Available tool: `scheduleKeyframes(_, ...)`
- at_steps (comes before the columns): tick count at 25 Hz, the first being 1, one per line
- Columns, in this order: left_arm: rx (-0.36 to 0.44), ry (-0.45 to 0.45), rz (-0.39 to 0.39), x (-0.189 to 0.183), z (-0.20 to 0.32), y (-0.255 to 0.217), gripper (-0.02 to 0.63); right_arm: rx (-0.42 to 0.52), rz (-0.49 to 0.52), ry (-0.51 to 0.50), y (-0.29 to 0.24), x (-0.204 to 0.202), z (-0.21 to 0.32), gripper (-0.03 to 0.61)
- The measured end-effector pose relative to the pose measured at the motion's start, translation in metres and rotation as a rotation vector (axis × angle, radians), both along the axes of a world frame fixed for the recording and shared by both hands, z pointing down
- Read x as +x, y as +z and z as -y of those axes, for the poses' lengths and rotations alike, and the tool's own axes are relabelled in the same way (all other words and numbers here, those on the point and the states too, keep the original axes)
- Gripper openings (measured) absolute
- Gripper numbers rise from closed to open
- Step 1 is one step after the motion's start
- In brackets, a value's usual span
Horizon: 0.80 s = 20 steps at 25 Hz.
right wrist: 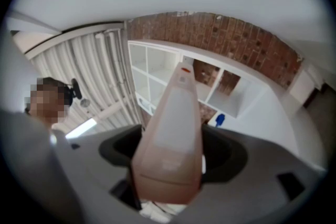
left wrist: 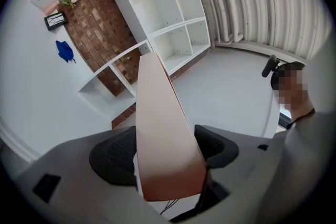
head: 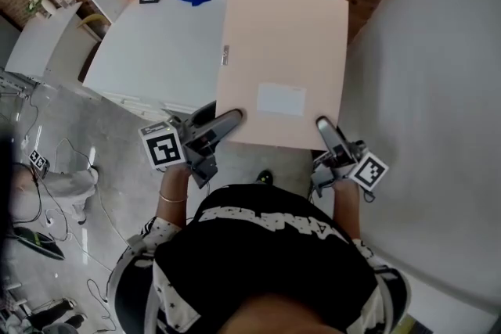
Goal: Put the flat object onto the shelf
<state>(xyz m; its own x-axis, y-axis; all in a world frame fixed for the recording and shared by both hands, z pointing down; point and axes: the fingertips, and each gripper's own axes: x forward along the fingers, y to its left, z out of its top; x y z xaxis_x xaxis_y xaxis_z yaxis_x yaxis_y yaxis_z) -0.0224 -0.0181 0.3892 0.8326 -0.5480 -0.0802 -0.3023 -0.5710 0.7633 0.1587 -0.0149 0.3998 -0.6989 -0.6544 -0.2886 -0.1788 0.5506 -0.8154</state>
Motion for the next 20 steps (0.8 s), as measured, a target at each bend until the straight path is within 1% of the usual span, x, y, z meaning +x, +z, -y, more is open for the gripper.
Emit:
scheduleKeyframes(9, -0.013, -0.033, -0.002, 0.0055, 0.0002, -0.0045, 0.350, -0.011, -0.007, -0.026, -0.0056, 0.0063, 0.0064, 0.371)
scheduleKeyframes(13, -0.017, -0.047, -0.001, 0.0039, 0.0011, -0.0017, 0.350, -0.020, -0.001, -0.035, 0.0006, 0.0046, 0.0081, 0.371)
scheduleKeyframes(20, -0.020, -0.024, -0.004, 0.0046, 0.0069, -0.0018, 0.350, -0.027, -0.004, -0.007, 0.0003, 0.0054, 0.0087, 0.371)
